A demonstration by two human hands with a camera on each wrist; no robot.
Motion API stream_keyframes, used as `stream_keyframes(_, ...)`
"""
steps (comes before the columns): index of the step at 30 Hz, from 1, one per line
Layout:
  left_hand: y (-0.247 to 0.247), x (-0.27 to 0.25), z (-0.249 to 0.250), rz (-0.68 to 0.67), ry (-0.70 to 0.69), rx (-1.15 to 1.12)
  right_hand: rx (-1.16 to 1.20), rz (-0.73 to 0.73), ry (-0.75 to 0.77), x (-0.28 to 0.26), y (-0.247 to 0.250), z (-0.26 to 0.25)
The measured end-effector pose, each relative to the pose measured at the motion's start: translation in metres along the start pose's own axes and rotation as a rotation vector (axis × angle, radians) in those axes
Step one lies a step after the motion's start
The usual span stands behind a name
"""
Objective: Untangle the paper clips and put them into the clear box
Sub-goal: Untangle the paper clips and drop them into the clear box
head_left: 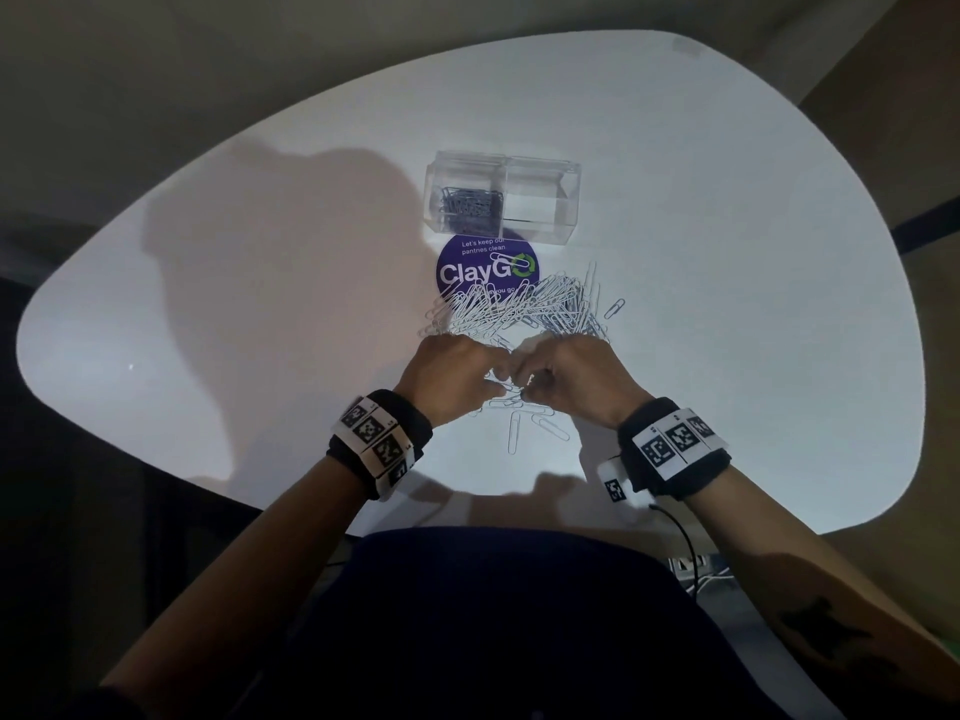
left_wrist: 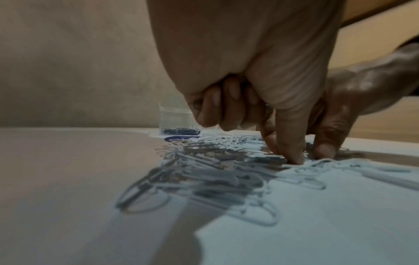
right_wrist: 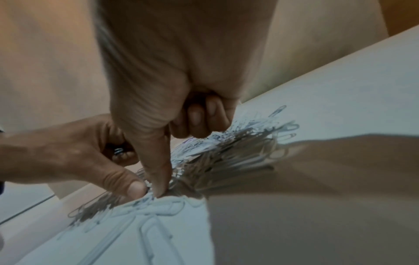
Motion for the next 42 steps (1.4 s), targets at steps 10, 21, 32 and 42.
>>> stream_keyframes(10, 0.003, -0.004, -0.008, 0.130, 0.109, 0.046, -0.156, 0.060, 0.015, 0.005, -0.002, 0.003)
stream_keyframes(21, 0.003, -0.004, -0.017, 0.244, 0.134, 0.081, -0.236, -0.015, 0.038, 0.013, -0.014, 0.001)
stream_keyframes(32, -0.003, -0.003, -0.005, 0.209, 0.044, 0.063, -0.268, -0.033, 0.057, 0.010, -0.014, -0.004)
stream_keyframes(42, 0.003, 0.017, 0.004, -0.080, 0.004, 0.163, 0.951, -0.075, -0.230, -0.001, 0.012, -0.002)
Point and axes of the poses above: each hand's wrist, its own x-axis towards the middle knuckle, its own y-axis out of the back of the hand, z = x × y, the point moved 3 cm from there along x, towards the middle knuckle, and after that the axes turned 12 degrees about -y, right-handed, at the moved point
